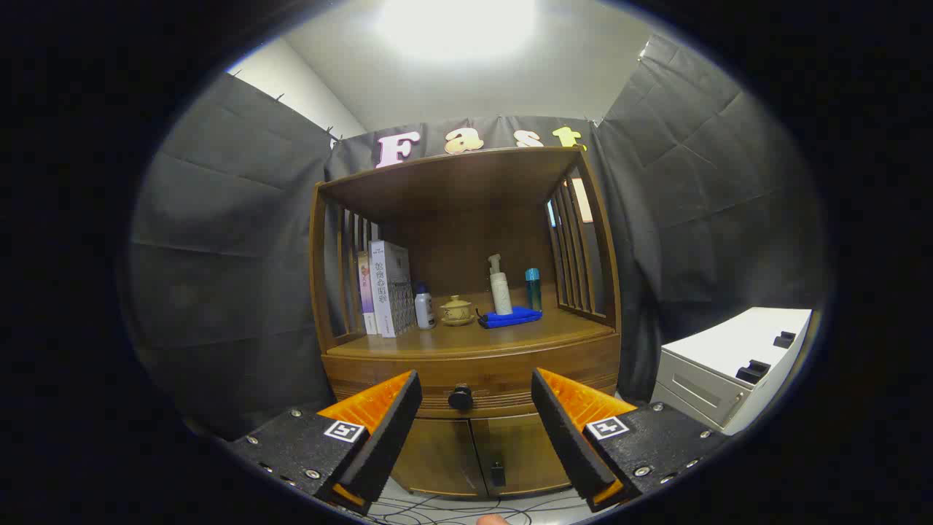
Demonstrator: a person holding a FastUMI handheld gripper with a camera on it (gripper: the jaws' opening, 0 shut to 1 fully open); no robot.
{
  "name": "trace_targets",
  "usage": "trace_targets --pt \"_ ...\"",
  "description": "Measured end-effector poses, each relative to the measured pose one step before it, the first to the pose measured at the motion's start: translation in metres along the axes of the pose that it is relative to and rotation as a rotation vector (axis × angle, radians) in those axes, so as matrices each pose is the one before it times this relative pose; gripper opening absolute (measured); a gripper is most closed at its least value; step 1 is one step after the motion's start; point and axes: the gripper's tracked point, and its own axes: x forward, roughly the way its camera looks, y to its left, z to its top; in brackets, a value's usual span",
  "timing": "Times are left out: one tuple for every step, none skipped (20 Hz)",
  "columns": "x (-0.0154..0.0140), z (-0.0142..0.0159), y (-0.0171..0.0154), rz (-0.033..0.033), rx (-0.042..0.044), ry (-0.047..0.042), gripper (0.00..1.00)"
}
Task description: Pull open the drawer, take out the items inside it, and place them on the countertop above the cabinet.
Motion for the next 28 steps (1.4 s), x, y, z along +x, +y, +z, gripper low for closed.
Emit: trace_targets --pt "0.00007 0.00082 -0.00049 -0.00066 -0.00075 -0.00171 0.95" --pt "-0.00057 -0.00019 0.00024 0.00072 -0.00209 -0.00374 0.95" --pt "-0.00032 0.00183 -0.00001 -0.00164 -0.00346 -0.00503 0.95" --pt "0.00106 -0.00052 -0.00037 -0.00043 -0.00239 -0.00264 0.95" --pt "-0.00011 -0.00058 0.00092 0.00303 -0.00162 0.00104 0.95" --pt "0.00058 -0.00185 0.00091 0.00364 -0.00227 0.0037 0.95" --pt "0.00006 -0.00029 0.00026 0.00053 -0.00248 0.00249 0.95" --pt "0.00058 -0.0007 -0.0005 -0.00056 -0.00333 0.00228 0.95" --pt "0.00033 -0.00045 0.00007 0.00128 -0.00361 0.001 0.95" --pt "-0.0004 -0.00092 0.00062 0.001 -0.0043 0.00062 0.95" --pt "0.00018 0.00038 -0.00005 -0.00016 -0.00396 -0.00039 0.95" --pt "-0.00046 -0.00058 -0.00085 -0.0007 -0.00196 -0.00185 0.95" --pt "-0.00055 0.00015 0.00009 -0.00042 0.00071 -0.00105 0.95" --pt "0.00077 -0.00176 0.00005 0.00057 0.00269 0.00217 0.95" --pt "0.00101 0.00004 0.00068 0.00224 0.00142 0.00186 0.95" --pt "0.00057 -0.0009 0.0001 -0.00027 0.0005 0.00126 0.95" --pt "0.00091 -0.00037 0.00076 0.00226 -0.00114 0.00366 0.95" --pt "0.00207 -0.00085 0.00132 0.00324 -0.00059 0.00177 0.95" --pt "0.00257 0.00136 0.00099 0.00326 -0.00103 -0.00038 0.95" --pt "0.00283 0.00035 0.00042 0.00293 -0.00094 -0.0012 0.95" --pt "0.004 0.00127 -0.00028 -0.00173 0.00085 -0.00374 0.95" --pt "0.00396 0.0011 0.00004 -0.00099 -0.00008 -0.00475 0.95" --pt "0.00451 0.00054 0.00033 0.00004 0.00021 -0.0031 0.95" --pt "0.00445 0.00104 0.00192 0.00189 -0.00059 -0.00363 0.95" --pt "0.00606 0.00077 0.00111 0.00183 -0.00182 -0.00445 0.95" --pt "0.00532 -0.00045 0.00095 0.00134 -0.00391 -0.00159 0.95" --pt "0.006 -0.00066 0.00037 0.001 -0.0047 0.00069 0.95" --pt "0.00613 -0.00156 -0.00088 -0.0016 -0.00377 0.00262 0.95"
